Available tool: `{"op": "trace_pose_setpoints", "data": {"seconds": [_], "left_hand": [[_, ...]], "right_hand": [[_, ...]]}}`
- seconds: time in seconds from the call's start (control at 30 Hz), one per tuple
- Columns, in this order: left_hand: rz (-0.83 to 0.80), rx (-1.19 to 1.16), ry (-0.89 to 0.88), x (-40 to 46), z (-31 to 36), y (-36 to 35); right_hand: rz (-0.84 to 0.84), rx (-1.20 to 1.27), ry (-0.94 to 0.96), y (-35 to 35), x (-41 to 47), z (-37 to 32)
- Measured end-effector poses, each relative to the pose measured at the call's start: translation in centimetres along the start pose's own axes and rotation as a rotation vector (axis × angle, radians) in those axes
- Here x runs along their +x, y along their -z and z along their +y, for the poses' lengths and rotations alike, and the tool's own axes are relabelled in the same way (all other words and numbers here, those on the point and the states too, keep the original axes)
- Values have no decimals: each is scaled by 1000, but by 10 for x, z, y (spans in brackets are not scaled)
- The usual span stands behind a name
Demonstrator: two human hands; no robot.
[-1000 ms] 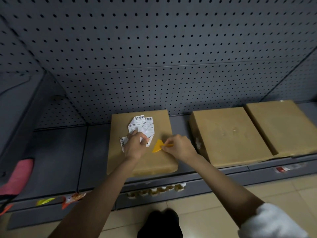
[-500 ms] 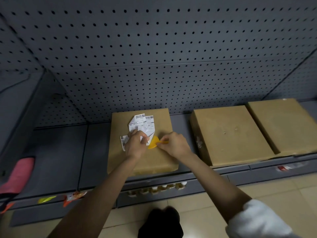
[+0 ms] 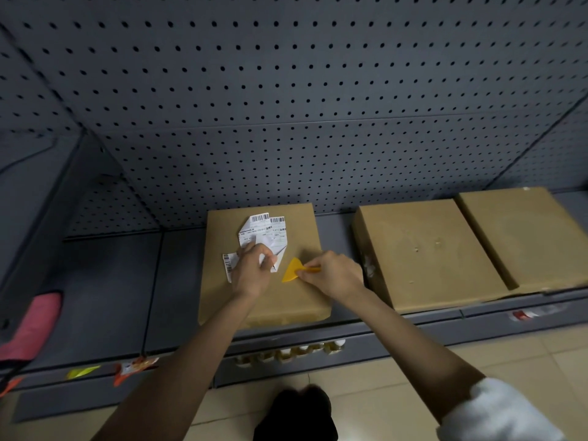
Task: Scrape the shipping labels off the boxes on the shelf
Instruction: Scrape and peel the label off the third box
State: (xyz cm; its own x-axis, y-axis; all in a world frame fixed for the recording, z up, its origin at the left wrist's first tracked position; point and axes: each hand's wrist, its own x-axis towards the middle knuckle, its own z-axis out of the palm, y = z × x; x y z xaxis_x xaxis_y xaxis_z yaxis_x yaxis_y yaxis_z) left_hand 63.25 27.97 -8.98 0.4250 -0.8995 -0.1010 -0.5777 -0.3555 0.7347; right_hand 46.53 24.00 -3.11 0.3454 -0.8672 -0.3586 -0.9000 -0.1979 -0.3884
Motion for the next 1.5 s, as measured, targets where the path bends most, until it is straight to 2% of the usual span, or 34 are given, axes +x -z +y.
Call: {"op": "trace_pose_setpoints", "data": {"seconds": [0.2, 0.47, 0.8, 1.1, 1.5], "left_hand": [[-8, 134, -82, -3, 6, 6], [38, 568, -368, -4, 18, 11], [-152, 530, -258, 5, 21, 23], [-118, 461, -218, 0, 22, 22], [-154, 518, -207, 3, 26, 23]], "right_hand": [[38, -6, 18, -7, 3, -16], [-13, -84, 111, -1, -5, -5], [79, 28, 146, -6, -7, -1], [79, 98, 138, -3, -12, 6], [87, 115, 117, -12, -8, 2]]}}
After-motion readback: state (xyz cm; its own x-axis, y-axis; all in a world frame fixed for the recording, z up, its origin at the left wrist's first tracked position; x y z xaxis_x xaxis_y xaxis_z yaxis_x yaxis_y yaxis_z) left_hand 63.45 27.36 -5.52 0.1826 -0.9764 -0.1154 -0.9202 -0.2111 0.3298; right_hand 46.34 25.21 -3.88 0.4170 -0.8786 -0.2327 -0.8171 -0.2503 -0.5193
